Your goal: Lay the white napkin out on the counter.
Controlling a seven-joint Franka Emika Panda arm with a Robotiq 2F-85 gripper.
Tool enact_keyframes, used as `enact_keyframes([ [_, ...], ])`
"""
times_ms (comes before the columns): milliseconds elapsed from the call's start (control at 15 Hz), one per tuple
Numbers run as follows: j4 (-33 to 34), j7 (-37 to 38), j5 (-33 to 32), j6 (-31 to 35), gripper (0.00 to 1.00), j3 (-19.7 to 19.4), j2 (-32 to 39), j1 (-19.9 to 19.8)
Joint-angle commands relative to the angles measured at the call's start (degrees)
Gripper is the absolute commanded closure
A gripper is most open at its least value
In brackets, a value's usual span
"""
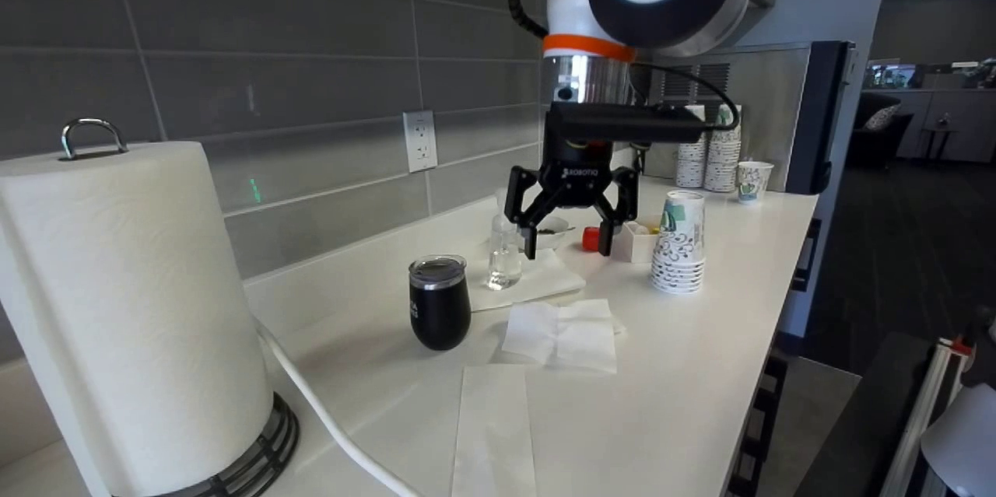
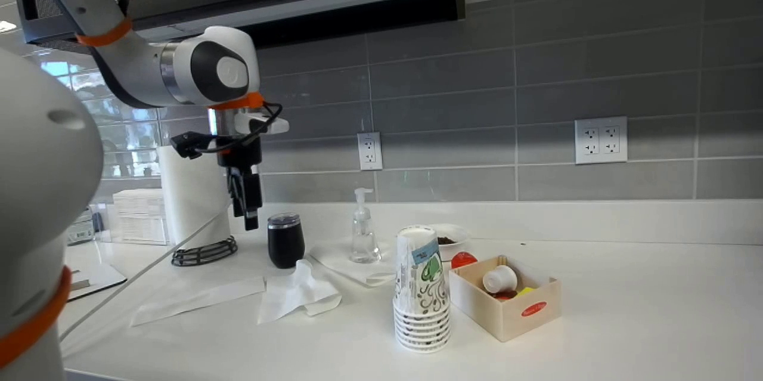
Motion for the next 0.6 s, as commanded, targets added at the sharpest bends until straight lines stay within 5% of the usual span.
enact_keyframes([
  [0, -2.0, 6.9, -2.45, 8.83, 0.0, 1.05, 4.95, 0.57],
  [533, -3.52, 19.96, -14.27, 22.32, 0.0, -0.7, 15.25, 1.19],
])
